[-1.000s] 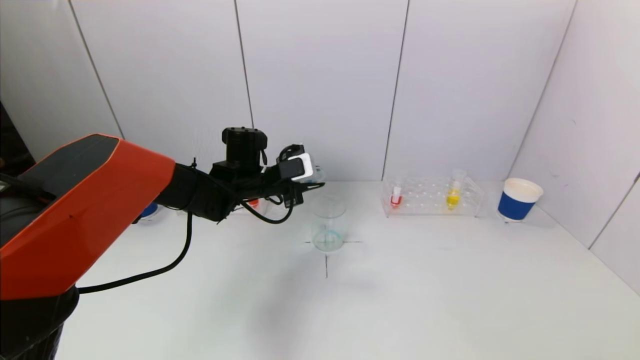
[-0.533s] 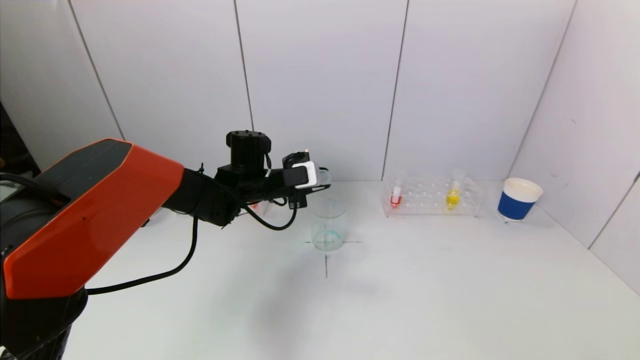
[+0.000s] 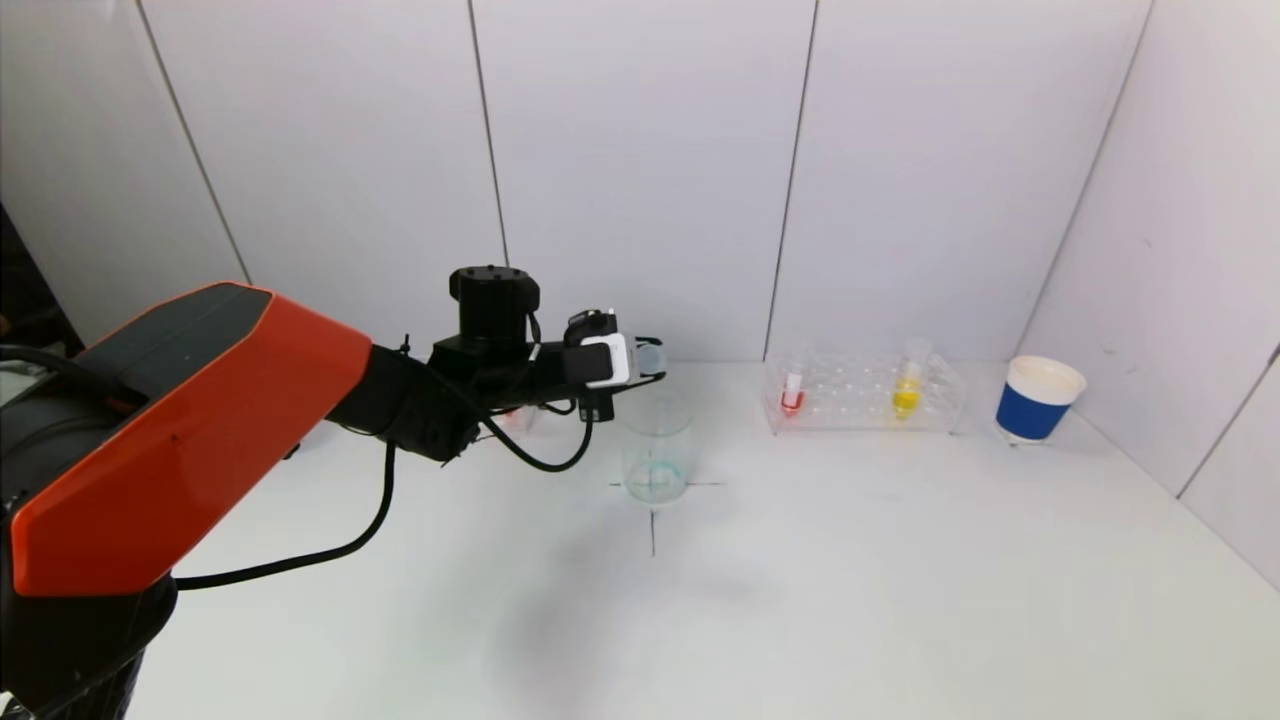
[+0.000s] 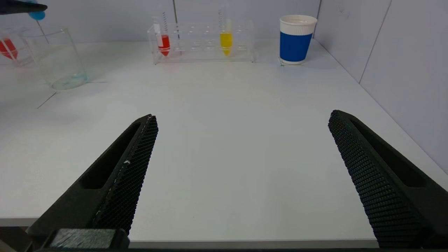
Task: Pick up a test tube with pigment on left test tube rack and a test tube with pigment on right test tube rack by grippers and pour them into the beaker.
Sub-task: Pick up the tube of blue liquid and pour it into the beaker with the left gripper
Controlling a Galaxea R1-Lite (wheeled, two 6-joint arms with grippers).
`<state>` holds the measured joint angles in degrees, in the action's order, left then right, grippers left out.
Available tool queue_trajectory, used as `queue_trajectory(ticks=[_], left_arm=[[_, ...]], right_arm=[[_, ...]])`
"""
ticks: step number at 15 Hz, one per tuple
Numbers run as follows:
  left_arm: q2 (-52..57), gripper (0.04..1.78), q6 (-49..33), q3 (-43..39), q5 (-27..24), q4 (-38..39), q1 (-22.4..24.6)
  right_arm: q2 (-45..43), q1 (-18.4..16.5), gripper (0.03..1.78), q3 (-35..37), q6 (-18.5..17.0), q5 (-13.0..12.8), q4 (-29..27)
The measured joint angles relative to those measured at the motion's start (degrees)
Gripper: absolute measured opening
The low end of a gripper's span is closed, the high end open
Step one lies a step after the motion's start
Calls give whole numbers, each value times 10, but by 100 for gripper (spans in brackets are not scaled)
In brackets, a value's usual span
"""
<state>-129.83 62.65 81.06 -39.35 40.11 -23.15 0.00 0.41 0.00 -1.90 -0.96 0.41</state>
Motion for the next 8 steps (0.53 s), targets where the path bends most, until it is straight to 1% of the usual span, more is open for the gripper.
queue_trajectory(ticks=[5,8], left_arm=[[4,47,47,-1,-16,0,4],[6,47,97,-4,-23,1,10]], right_arm=[[0,0,177,0,0,0,0],[0,0,177,0,0,0,0]])
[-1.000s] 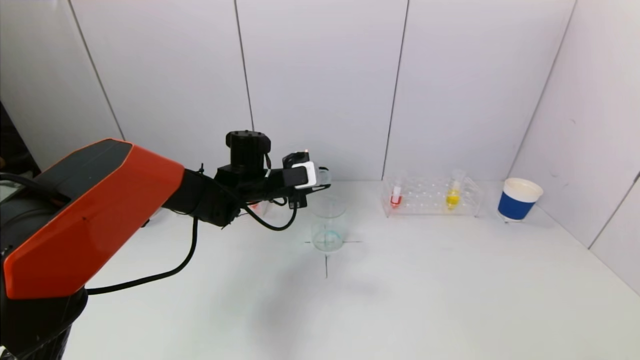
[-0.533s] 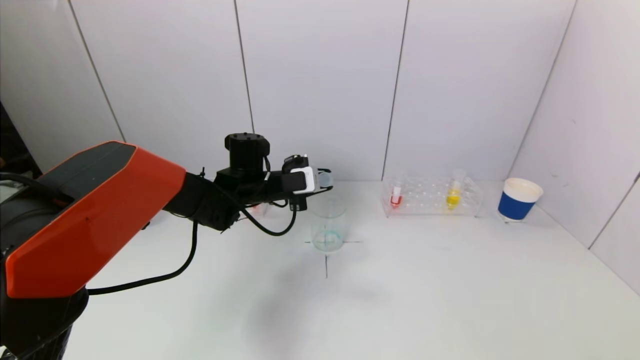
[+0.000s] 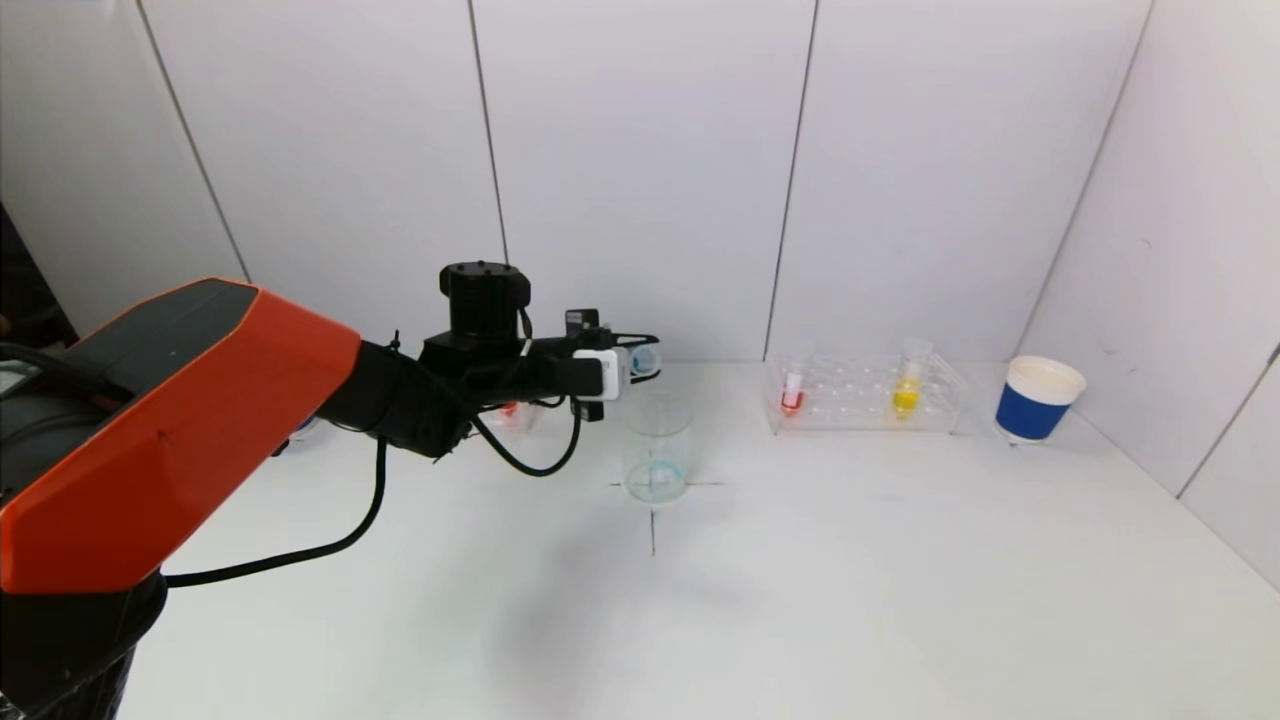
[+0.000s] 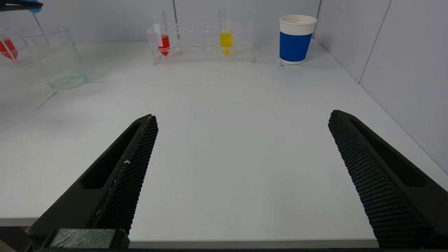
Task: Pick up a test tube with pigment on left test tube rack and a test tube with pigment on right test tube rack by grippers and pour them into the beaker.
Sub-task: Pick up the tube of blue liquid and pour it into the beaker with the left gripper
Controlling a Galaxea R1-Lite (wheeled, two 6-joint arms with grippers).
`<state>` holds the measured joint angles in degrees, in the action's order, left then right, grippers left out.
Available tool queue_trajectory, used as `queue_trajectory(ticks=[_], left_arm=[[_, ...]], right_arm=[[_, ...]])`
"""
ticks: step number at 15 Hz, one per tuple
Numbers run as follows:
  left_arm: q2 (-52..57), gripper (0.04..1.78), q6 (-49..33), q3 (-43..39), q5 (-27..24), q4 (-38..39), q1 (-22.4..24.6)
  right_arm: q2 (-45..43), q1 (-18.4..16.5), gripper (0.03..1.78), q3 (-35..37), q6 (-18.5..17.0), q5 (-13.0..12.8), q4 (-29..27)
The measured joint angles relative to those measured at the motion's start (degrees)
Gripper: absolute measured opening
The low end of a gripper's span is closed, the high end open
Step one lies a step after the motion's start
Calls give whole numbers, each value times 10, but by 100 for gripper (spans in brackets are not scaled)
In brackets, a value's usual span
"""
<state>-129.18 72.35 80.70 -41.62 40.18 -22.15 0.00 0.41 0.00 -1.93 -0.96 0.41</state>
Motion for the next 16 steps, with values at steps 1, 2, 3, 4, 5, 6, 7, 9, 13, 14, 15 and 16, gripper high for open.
queue_trajectory(ticks=[1,2,3,4,5,6,7,9,13,14,15,16], left_arm=[[2,47,16,-1,-3,0,3],[5,47,31,-1,-7,0,4],[8,47,39,-3,-7,0,5],[10,47,44,-5,-8,0,5],[13,47,49,-9,-8,4,5],[14,47,52,-13,-10,15,5],[14,47,53,-18,-10,27,5],[13,47,55,-26,-10,45,3],[4,47,85,-29,-7,49,1],[2,47,88,-29,-7,49,1],[-1,47,94,-29,-6,49,1],[-3,47,103,-28,-5,49,1]], right_arm=[[0,0,177,0,0,0,0],[0,0,177,0,0,0,0],[0,0,177,0,0,0,0],[0,0,177,0,0,0,0],[0,0,177,0,0,0,0],[0,0,177,0,0,0,0],[0,0,177,0,0,0,0],[0,0,177,0,0,0,0],[0,0,177,0,0,0,0],[0,0,177,0,0,0,0],[0,0,177,0,0,0,0],[0,0,177,0,0,0,0]])
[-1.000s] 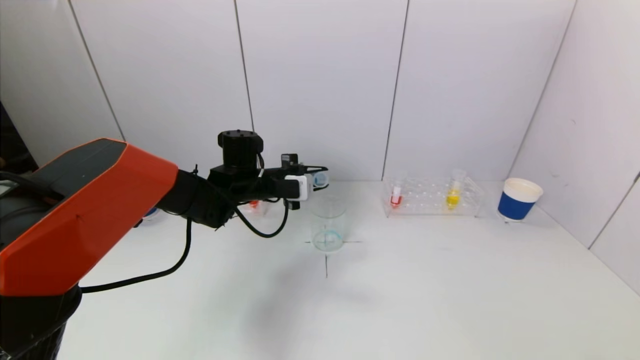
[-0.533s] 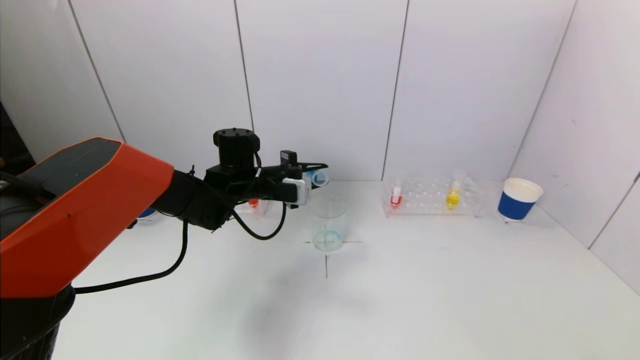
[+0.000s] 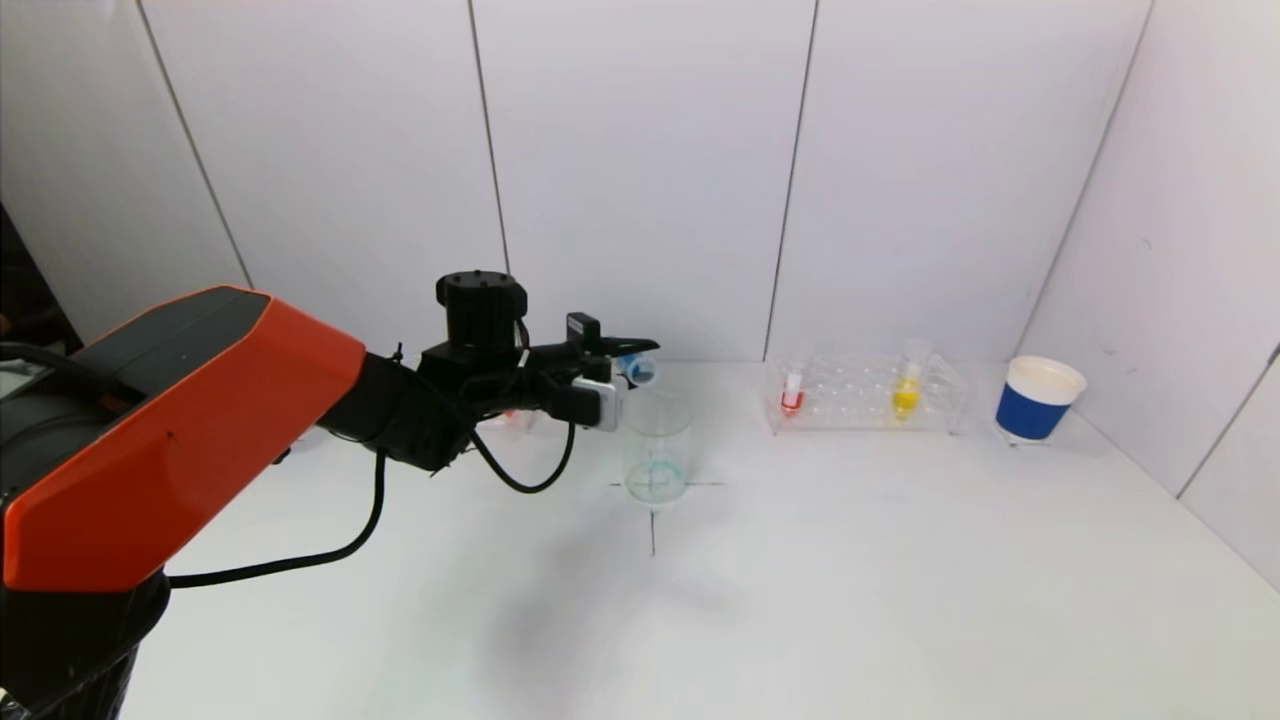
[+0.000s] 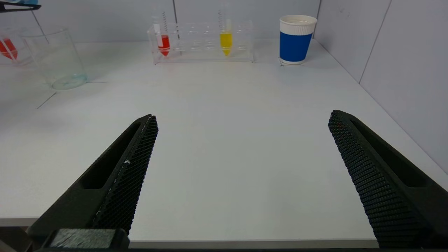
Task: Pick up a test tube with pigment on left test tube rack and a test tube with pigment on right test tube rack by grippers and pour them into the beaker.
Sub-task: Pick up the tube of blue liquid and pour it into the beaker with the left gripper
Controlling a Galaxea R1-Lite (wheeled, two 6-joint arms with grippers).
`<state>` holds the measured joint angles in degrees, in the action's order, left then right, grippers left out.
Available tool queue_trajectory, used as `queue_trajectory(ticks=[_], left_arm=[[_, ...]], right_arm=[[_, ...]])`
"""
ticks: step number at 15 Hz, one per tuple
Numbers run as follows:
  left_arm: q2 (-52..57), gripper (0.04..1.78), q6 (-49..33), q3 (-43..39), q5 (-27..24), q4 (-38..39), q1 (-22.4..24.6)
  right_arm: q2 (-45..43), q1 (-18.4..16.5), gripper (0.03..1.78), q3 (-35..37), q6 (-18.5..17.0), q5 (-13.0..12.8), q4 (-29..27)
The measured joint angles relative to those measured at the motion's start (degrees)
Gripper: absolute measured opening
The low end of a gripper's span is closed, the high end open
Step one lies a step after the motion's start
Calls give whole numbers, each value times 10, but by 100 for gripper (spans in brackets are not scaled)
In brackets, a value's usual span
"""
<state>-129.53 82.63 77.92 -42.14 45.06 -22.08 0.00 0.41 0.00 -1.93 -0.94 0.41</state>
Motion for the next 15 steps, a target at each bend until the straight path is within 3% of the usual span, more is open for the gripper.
queue_trajectory(ticks=[15], left_arm=[[-44,47,85,60,17,-2,-1]], right_arm=[[0,0,177,0,0,0,0]])
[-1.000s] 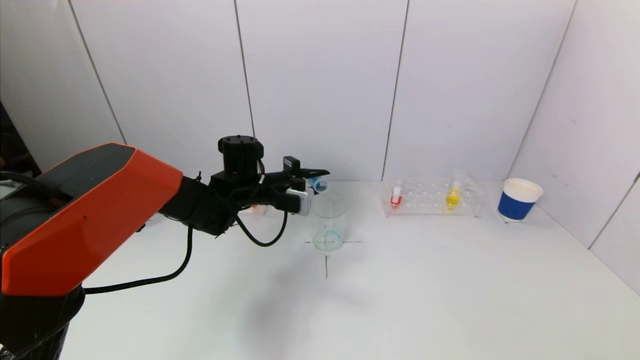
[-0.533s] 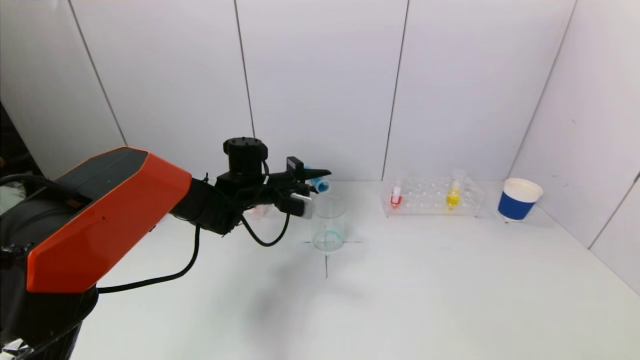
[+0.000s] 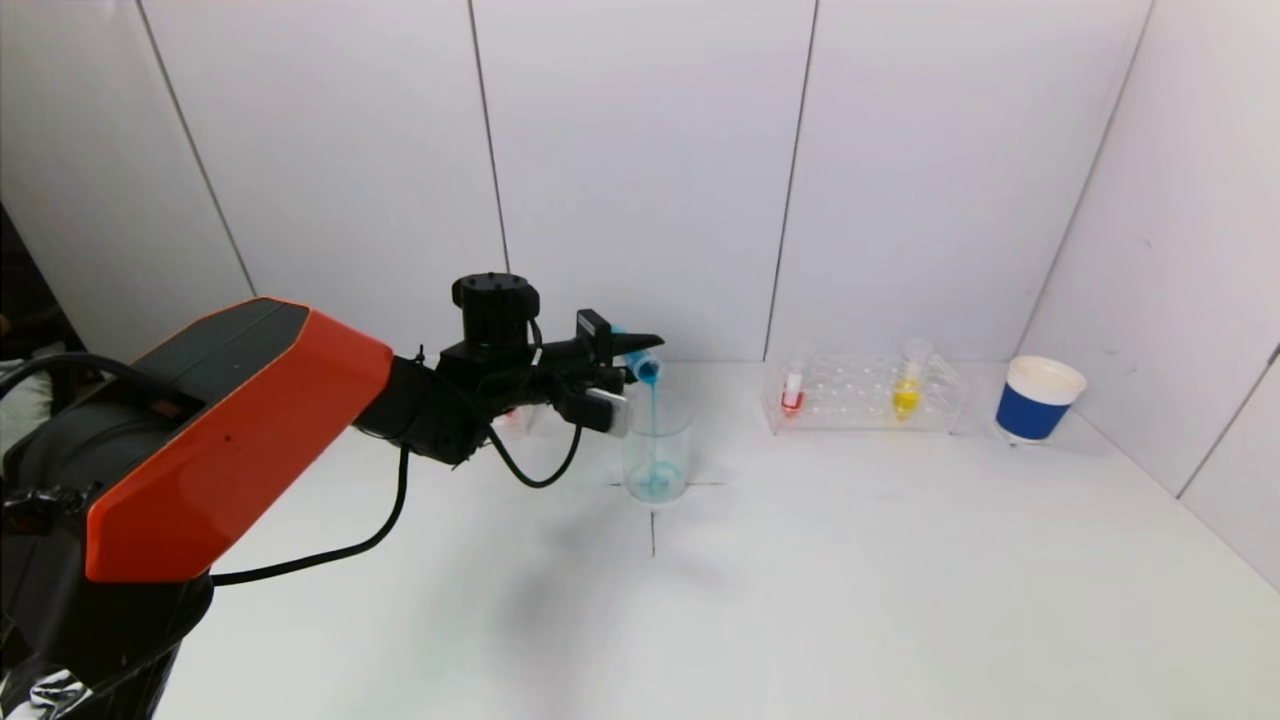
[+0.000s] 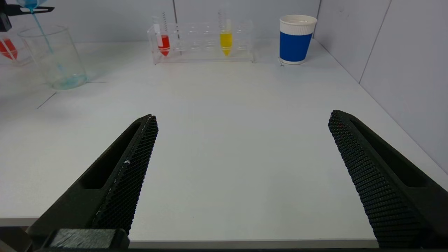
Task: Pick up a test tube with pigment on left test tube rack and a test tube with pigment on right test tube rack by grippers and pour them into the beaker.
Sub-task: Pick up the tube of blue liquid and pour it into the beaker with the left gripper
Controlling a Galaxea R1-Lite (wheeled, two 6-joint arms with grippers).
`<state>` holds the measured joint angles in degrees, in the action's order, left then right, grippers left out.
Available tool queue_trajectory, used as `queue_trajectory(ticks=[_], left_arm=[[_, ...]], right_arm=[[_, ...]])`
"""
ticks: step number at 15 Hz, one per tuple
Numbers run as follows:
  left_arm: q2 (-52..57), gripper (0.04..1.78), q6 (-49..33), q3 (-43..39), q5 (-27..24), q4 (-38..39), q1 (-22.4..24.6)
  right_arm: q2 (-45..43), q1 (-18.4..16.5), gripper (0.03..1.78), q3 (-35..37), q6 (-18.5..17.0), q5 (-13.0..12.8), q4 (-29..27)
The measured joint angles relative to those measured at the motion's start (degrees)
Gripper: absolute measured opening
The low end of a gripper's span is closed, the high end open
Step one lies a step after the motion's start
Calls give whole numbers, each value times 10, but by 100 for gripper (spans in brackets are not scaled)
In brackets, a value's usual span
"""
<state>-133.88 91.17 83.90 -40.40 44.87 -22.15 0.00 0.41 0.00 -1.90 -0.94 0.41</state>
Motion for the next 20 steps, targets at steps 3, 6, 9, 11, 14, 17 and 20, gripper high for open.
queue_trajectory(ticks=[3,6,9,11,14,17,20], left_arm=[[1,47,9,0,-3,1,0],[3,47,24,0,-6,1,0],[6,47,38,-3,-8,2,0],[9,47,47,-4,-9,2,0],[11,47,59,-4,-10,1,0],[13,47,84,-4,-11,1,0],[14,47,98,-5,-11,1,0]], right_arm=[[0,0,177,0,0,0,0],[0,0,177,0,0,0,0],[0,0,177,0,0,0,0],[0,0,177,0,0,0,0],[0,0,177,0,0,0,0],[0,0,177,0,0,0,0],[0,0,177,0,0,0,0]])
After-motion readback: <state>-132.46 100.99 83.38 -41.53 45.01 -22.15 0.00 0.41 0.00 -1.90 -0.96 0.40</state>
